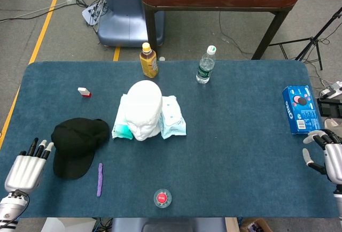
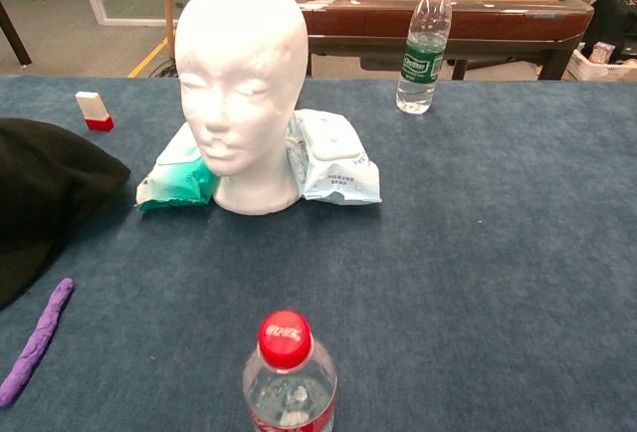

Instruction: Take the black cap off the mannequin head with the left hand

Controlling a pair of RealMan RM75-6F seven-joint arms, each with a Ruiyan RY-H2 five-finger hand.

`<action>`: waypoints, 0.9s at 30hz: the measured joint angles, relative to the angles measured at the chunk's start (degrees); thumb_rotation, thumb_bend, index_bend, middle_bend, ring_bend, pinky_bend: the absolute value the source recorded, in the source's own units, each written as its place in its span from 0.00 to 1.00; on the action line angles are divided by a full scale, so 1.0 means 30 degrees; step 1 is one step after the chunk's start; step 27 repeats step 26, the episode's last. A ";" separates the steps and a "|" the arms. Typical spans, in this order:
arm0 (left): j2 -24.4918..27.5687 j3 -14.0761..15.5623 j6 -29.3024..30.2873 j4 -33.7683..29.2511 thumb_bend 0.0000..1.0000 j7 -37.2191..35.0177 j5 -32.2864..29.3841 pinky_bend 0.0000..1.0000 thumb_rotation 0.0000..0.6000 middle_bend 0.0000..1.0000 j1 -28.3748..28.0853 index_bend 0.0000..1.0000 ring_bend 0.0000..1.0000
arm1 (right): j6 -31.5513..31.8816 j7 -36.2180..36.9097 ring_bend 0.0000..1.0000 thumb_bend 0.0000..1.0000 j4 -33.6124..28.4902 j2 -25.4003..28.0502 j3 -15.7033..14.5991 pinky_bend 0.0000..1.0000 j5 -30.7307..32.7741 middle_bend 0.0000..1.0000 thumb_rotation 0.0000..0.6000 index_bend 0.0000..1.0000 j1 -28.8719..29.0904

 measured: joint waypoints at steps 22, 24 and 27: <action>-0.2961 -0.0869 0.3242 0.4595 0.06 -0.9613 0.3650 0.53 1.00 0.50 0.1592 0.50 0.34 | -0.0334 -0.1259 0.23 0.41 -0.0125 -0.0350 0.0058 0.33 0.0356 0.35 1.00 0.47 0.0237; -0.3056 -0.0982 0.3172 0.5075 0.06 -1.0467 0.3766 0.53 1.00 0.50 0.1595 0.50 0.34 | -0.0514 -0.1323 0.23 0.41 -0.0123 -0.0366 0.0085 0.33 0.0493 0.35 1.00 0.47 0.0300; -0.3114 -0.1102 0.2936 0.5416 0.06 -1.0860 0.3750 0.53 1.00 0.50 0.1564 0.50 0.34 | -0.0762 -0.1416 0.23 0.41 -0.0103 -0.0381 0.0132 0.33 0.0713 0.35 1.00 0.47 0.0395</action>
